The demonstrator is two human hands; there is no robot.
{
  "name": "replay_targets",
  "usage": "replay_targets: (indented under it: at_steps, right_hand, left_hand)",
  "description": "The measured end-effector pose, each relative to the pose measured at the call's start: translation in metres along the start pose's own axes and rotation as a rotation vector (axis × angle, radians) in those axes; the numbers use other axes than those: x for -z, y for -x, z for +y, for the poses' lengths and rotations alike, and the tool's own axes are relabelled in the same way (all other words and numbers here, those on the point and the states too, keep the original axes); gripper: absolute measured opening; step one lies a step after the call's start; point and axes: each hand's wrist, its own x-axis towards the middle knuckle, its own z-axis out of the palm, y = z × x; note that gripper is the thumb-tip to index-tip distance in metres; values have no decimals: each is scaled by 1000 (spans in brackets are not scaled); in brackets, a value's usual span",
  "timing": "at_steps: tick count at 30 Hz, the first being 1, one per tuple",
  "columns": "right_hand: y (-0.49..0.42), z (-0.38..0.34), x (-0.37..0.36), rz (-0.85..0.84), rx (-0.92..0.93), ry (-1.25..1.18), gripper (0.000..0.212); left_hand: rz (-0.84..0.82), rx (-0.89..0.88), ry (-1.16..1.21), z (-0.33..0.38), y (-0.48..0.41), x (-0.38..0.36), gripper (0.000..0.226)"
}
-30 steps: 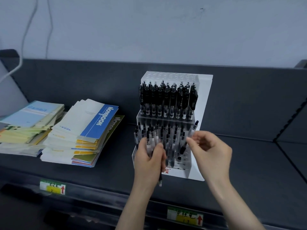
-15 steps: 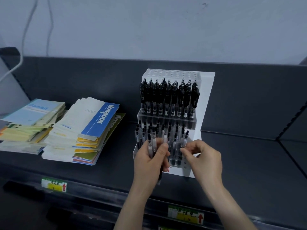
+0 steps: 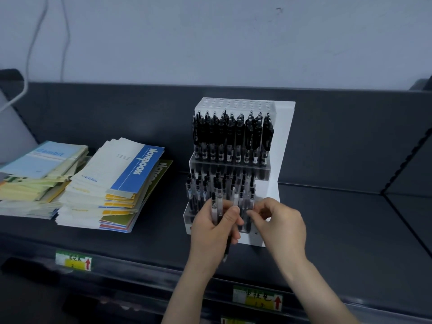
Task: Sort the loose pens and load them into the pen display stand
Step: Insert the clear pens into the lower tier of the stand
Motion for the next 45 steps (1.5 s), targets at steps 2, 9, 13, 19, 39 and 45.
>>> replay_targets:
  at_steps: [2, 9, 13, 19, 39, 45]
  right_hand:
    - [-2, 3, 6, -41, -67, -74, 15]
    - [2, -5, 33, -234, -208, -606, 9]
    - [4, -3, 39, -244, -198, -667, 12]
    - [-24, 5, 57, 292, -260, -834, 11]
    - [-44, 17, -11, 146, -20, -183, 13]
    - [-28, 16, 5, 137, -122, -334, 5]
  left_hand:
    - [-11, 2, -13, 0, 2, 1, 5]
    - [-99, 73, -44, -7, 3, -7, 4]
    - [-160, 102, -80, -9, 5, -15, 7]
    - [-36, 169, -172, -10, 5, -9, 23]
    - [-30, 130, -180, 7, 8, 3, 16]
    - [-65, 124, -150, 3, 8, 3, 15]
